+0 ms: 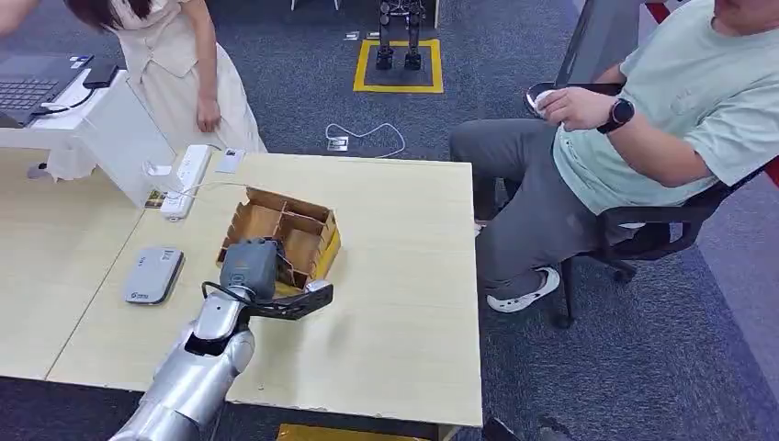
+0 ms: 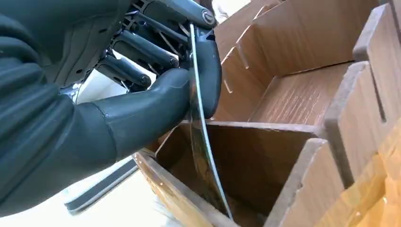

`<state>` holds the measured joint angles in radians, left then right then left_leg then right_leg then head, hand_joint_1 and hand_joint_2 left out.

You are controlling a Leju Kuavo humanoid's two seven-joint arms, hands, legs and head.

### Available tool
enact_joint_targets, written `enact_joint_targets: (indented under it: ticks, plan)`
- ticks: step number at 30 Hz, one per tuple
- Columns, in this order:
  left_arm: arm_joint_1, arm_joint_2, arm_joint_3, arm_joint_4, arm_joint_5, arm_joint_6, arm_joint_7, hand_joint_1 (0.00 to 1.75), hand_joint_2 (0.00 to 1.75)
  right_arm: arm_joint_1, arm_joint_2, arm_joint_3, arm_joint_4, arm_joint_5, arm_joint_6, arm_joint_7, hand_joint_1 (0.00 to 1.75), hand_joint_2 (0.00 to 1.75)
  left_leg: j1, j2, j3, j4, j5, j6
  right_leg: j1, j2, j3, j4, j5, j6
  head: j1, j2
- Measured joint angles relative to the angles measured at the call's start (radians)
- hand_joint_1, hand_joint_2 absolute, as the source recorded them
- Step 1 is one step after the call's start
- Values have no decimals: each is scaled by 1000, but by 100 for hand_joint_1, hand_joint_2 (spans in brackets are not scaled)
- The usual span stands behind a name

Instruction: Pass the card to the sensor for recognition and then transmit it.

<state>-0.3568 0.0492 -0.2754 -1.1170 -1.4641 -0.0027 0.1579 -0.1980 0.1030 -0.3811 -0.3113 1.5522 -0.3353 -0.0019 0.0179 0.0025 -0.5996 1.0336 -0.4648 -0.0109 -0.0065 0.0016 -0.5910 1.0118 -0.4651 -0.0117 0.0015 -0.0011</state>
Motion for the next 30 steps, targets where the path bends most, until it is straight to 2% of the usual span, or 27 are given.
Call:
enact_joint_targets:
  ticks: [3,6,9,13,22,30]
  plan:
    - [0,-2,0,2,-4,0,-1,150,175,0,0,0,0,0,0,0,0,0,0,0,0,0,0,0,0,0,0,0,0,0,0,0]
    - [1,-5,0,2,-5,2,-5,159,175,0,0,0,0,1,0,0,0,0,0,0,0,0,0,0,0,-1,0,0,0,0,0,0]
    - [2,-7,1,2,2,20,-23,175,175,0,0,0,0,3,0,0,0,0,0,-1,0,0,0,1,0,-1,0,0,0,0,0,0]
    - [-11,-2,11,-21,17,31,-35,175,175,1,0,0,0,4,0,0,0,0,0,-1,0,0,1,1,0,-1,0,0,0,0,0,0]
    - [-153,9,33,-120,31,0,-60,168,175,1,1,-2,0,7,-5,-8,0,0,0,-1,0,0,1,1,0,-1,0,0,0,0,0,0]
    - [-174,9,33,-131,21,-6,-54,168,175,2,5,-5,0,7,-6,-10,0,0,0,-1,-1,0,1,1,0,-1,-1,0,0,0,0,0]
